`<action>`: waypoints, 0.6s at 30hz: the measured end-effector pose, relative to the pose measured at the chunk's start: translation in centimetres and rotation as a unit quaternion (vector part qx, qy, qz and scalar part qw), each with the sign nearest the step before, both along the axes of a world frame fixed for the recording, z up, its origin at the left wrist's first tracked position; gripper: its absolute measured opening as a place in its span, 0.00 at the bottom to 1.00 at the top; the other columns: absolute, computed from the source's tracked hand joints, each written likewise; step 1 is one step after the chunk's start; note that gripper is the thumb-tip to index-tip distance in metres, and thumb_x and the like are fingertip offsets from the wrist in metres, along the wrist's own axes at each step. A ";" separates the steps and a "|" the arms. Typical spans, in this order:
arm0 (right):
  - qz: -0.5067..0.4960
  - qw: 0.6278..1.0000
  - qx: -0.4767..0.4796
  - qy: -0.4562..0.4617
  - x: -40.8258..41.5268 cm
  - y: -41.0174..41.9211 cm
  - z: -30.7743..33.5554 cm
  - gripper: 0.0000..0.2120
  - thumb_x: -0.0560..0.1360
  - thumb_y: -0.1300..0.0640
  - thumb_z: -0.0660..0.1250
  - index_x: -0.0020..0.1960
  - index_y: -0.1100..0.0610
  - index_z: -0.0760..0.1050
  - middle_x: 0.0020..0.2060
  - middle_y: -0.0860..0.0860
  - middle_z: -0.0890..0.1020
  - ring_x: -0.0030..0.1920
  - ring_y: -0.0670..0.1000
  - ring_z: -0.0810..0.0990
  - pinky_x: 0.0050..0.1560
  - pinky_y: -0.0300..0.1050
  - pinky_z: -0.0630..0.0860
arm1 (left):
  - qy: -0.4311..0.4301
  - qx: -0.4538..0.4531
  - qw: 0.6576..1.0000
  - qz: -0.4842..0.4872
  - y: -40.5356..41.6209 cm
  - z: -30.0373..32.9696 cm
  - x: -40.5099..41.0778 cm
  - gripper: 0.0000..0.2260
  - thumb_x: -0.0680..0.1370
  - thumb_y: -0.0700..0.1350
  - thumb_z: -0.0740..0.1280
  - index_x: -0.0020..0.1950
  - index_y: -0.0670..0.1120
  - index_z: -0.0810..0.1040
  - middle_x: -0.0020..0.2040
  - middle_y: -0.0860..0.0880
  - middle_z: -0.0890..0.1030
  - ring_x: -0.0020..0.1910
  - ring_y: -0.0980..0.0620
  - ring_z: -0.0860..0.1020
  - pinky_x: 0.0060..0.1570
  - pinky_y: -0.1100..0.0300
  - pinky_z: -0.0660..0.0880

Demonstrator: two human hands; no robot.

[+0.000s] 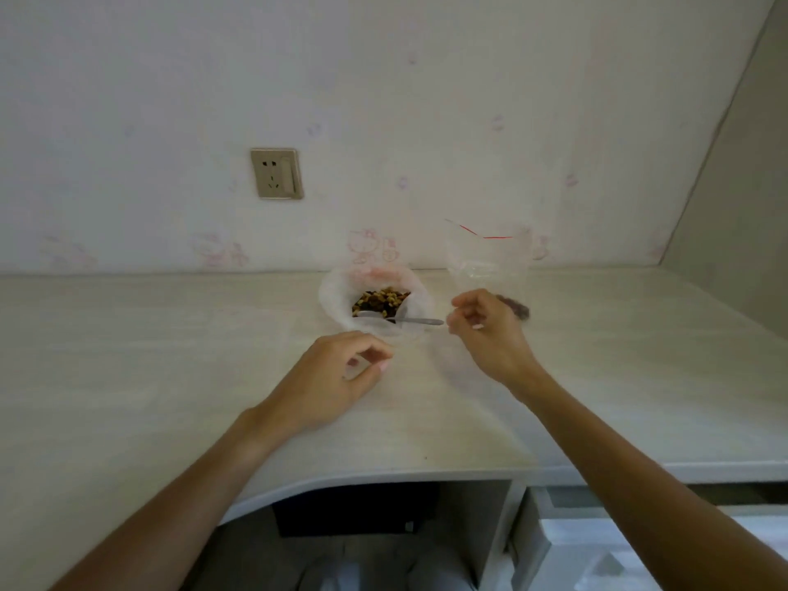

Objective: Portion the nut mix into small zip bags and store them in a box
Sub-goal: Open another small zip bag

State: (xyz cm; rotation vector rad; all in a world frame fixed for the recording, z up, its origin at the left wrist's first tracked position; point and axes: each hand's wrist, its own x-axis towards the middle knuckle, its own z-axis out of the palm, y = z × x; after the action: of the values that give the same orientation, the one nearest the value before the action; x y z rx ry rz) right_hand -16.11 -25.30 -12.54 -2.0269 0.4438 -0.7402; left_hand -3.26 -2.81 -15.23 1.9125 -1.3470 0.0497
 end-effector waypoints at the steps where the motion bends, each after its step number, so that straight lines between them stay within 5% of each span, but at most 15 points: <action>1: 0.038 0.999 -0.031 0.016 0.4 1.3 -0.3 0.06 0.81 0.59 0.68 0.57 0.54 0.77 0.46 0.49 0.82 0.47 0.44 0.81 0.44 0.31 0.75 | 0.000 -0.003 1.000 0.018 1.2 0.3 0.4 0.06 0.80 0.53 0.69 0.56 0.62 0.82 0.54 0.67 0.83 0.53 0.62 0.83 0.53 0.70 0.76; 4: 0.124 0.983 -0.119 0.072 1.6 4.4 -1.7 0.07 0.81 0.55 0.68 0.59 0.51 0.78 0.49 0.42 0.81 0.49 0.38 0.79 0.49 0.30 0.73 | 0.012 -0.054 0.991 0.120 4.6 0.8 2.5 0.11 0.80 0.43 0.72 0.52 0.62 0.82 0.49 0.65 0.84 0.51 0.63 0.82 0.50 0.69 0.76; 7: 0.169 0.953 -0.221 0.122 2.4 6.3 -2.8 0.13 0.82 0.49 0.65 0.65 0.49 0.77 0.59 0.43 0.80 0.58 0.44 0.77 0.62 0.41 0.74 | 0.014 -0.090 0.959 0.266 8.0 1.1 4.8 0.08 0.79 0.40 0.72 0.52 0.53 0.84 0.51 0.59 0.85 0.51 0.60 0.82 0.53 0.61 0.77; 12: 0.177 0.938 -0.281 0.097 2.9 7.2 -3.4 0.12 0.80 0.49 0.68 0.62 0.50 0.80 0.59 0.45 0.82 0.60 0.48 0.77 0.65 0.49 0.73 | 0.013 0.143 0.893 0.427 11.4 0.4 7.9 0.20 0.81 0.58 0.67 0.70 0.50 0.77 0.70 0.48 0.78 0.71 0.44 0.74 0.68 0.49 0.70; 14: 0.180 0.943 -0.268 0.086 3.0 7.0 -3.5 0.10 0.79 0.51 0.70 0.59 0.51 0.81 0.57 0.45 0.82 0.61 0.48 0.78 0.65 0.48 0.74 | -0.002 0.186 0.875 0.447 11.6 -0.6 8.2 0.20 0.80 0.61 0.66 0.67 0.52 0.80 0.68 0.48 0.79 0.69 0.44 0.75 0.67 0.50 0.71; 18: 0.188 0.946 -0.251 0.082 3.1 6.7 -4.0 0.08 0.79 0.53 0.71 0.57 0.51 0.83 0.60 0.45 0.82 0.65 0.47 0.77 0.69 0.49 0.72 | -0.018 0.084 0.888 0.452 11.9 -1.3 8.4 0.08 0.78 0.54 0.71 0.52 0.52 0.87 0.55 0.50 0.86 0.59 0.45 0.82 0.56 0.52 0.77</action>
State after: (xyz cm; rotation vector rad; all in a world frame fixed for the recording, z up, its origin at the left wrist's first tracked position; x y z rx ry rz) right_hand -13.01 -18.63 -16.59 -2.5635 -0.0622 -0.4766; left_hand 5.14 9.14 -16.52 2.5403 -0.3766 0.4389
